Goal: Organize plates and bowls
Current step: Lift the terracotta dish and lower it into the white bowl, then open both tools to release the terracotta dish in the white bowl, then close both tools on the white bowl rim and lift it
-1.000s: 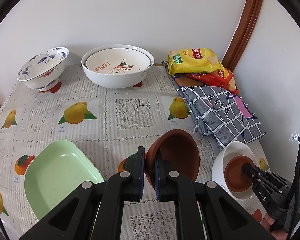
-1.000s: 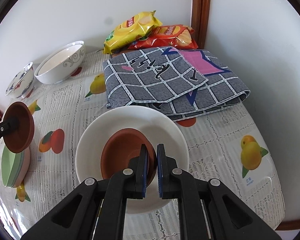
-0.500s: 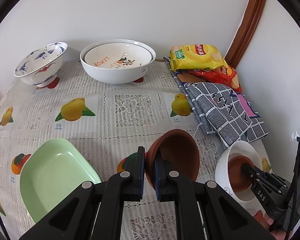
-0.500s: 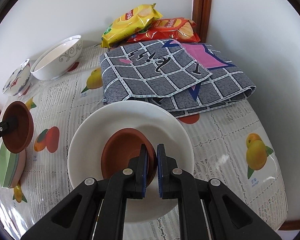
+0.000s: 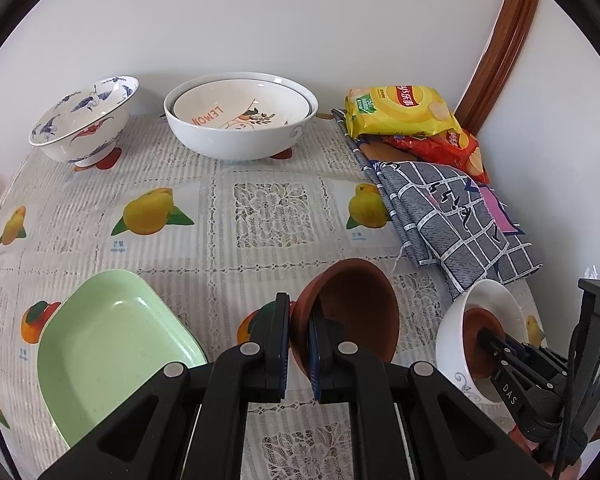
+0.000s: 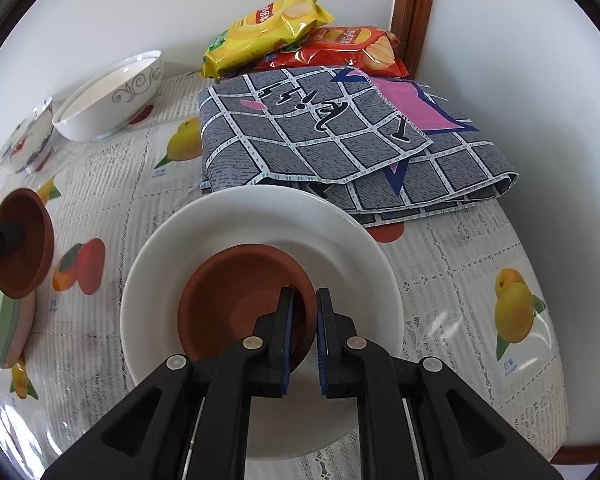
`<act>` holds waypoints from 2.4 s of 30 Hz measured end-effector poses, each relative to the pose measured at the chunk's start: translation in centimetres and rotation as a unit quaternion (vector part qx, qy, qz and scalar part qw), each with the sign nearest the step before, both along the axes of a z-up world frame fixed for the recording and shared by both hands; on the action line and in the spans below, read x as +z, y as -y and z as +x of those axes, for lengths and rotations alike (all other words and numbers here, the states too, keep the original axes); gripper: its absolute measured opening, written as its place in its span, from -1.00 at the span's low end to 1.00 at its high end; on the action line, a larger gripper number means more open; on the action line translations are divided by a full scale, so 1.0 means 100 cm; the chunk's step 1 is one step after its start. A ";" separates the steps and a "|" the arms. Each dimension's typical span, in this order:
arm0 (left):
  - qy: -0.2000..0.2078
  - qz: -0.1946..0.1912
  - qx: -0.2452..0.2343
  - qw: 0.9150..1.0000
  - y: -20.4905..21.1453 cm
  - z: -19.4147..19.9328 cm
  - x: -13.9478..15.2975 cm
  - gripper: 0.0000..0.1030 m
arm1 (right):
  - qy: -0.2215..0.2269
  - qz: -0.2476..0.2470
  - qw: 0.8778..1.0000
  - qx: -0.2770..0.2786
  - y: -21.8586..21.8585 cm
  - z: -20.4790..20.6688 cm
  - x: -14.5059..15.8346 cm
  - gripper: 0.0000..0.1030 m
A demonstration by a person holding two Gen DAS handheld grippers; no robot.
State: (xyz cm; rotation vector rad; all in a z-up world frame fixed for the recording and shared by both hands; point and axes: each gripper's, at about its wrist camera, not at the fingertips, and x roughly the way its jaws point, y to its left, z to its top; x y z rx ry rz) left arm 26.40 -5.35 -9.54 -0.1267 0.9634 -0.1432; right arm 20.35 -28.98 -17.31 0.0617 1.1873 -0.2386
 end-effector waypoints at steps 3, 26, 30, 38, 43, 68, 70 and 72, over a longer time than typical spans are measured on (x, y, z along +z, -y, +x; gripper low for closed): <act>0.001 0.001 -0.001 1.000 0.000 -0.001 0.001 -0.84 | -0.005 -0.021 1.000 0.005 -0.005 0.001 -0.002 -0.76; 0.019 0.003 -0.016 1.000 0.013 -0.020 0.023 -0.83 | 0.016 -0.017 1.000 0.007 -0.007 -0.011 0.019 -0.49; 0.025 0.004 -0.023 0.999 0.022 -0.028 0.030 -0.83 | 0.039 -0.012 0.999 0.004 -0.003 -0.020 0.037 -0.48; 0.037 0.010 -0.036 0.999 0.046 -0.048 0.041 -0.83 | 0.079 0.000 0.997 -0.014 0.018 -0.048 0.072 -0.39; 0.035 0.007 -0.048 0.998 0.063 -0.055 0.041 -0.83 | 0.095 -0.002 0.995 -0.027 0.032 -0.066 0.086 -0.38; -0.008 0.008 -0.086 0.996 0.134 -0.032 -0.002 -0.83 | 0.091 0.007 0.993 -0.067 0.087 -0.093 0.074 -0.31; -0.012 0.007 -0.088 0.996 0.137 -0.028 -0.008 -0.83 | 0.092 0.009 0.994 -0.065 0.087 -0.090 0.072 -0.31; -0.015 0.006 -0.089 0.996 0.138 -0.025 -0.013 -0.83 | 0.091 0.010 0.994 -0.063 0.086 -0.088 0.070 -0.31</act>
